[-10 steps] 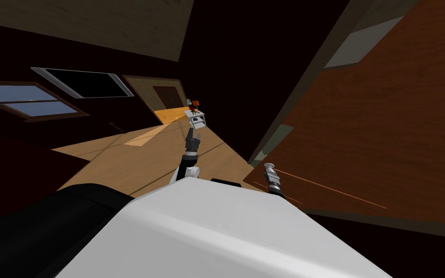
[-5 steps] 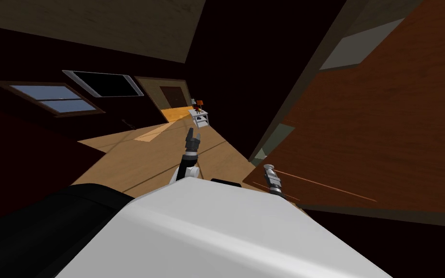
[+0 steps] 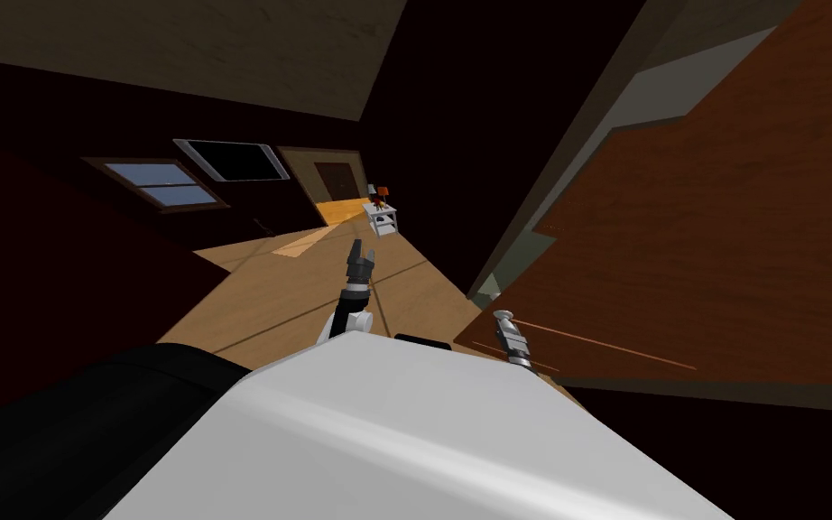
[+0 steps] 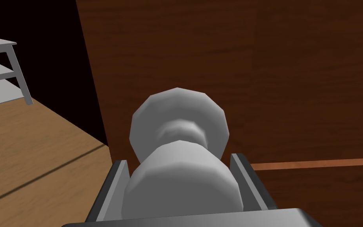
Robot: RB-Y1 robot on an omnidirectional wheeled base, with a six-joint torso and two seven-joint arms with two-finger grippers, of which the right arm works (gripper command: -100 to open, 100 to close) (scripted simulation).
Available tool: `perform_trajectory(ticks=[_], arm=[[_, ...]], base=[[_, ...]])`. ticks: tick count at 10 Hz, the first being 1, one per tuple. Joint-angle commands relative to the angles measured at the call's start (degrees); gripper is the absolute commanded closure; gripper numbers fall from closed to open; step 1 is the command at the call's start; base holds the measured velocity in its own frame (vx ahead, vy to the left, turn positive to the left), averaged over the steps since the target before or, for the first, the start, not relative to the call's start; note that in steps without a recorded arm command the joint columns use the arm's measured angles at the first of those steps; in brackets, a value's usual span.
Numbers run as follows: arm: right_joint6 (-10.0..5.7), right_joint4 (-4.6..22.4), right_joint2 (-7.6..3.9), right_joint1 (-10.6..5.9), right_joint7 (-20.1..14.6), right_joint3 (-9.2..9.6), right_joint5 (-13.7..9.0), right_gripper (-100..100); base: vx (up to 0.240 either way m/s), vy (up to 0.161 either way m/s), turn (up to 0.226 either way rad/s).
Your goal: Pull the door open
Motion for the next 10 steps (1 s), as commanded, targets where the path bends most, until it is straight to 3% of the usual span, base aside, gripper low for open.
perform_trajectory(ticks=[1, 2, 3, 4, 10], arm=[[-1.39, 0.3, -0.63, 0.42, -1.1, 0.92, 0.4, 100], [-2.09, 0.4, -1.1, 0.75, -1.7, 1.49, 0.7, 100], [-1.62, 0.8, -0.76, 0.35, -1.4, 1.18, 0.5, 100], [-2.95, 1.3, -1.32, 0.91, -2.3, 2.11, 1.0, 100], [-7.41, 2.7, -3.37, 2.47, -5.1, 4.68, 2.2, 100]], base=[[-0.19, -0.039, 0.113], [-0.216, -0.051, 0.113], [-0.104, -0.022, 0.026], [-0.141, -0.027, 0.133], [-0.196, -0.05, 0.129]])
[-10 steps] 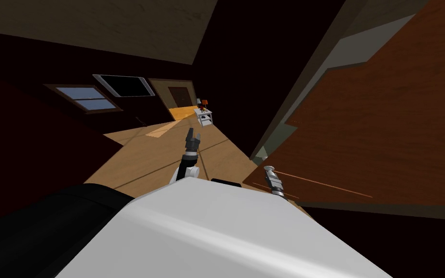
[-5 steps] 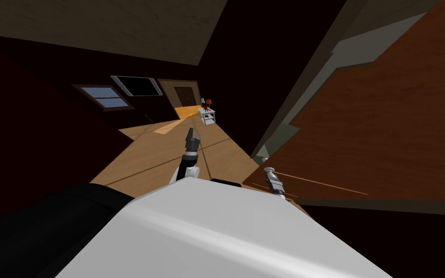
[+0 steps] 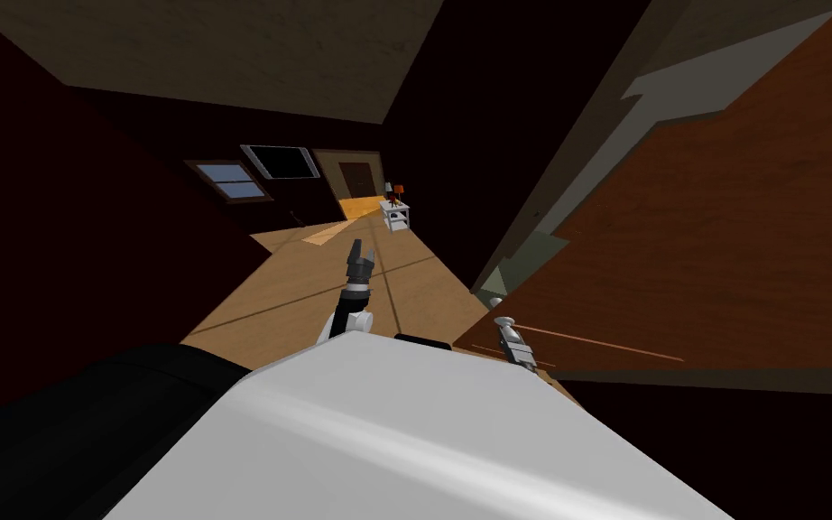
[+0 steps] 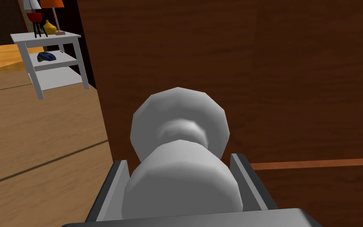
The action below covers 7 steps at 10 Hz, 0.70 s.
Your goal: Pull the door open
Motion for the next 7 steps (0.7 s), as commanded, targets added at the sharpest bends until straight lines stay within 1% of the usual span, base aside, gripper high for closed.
perform_trajectory(ticks=[1, 3, 4, 5, 7], arm=[[-1.91, 1.3, -0.43, 0.08, -1.1, 0.83, 0.4, 100], [-3.14, 1.6, -1.0, 0.51, -1.9, 1.54, 0.8, 100], [-2.49, 1.5, -0.7, 0.37, -1.5, 1.4, 0.7, 100], [-3.43, 2.3, -0.91, 0.4, -2.1, 1.95, 0.9, 100], [-4.18, 2.9, -1.12, 0.37, -2.5, 2.33, 1.1, 100]], base=[[-0.186, -0.059, 0.124], [-0.176, -0.041, 0.095], [-0.077, -0.011, 0.02], [-0.114, -0.033, 0.128], [-0.175, -0.034, 0.116]])
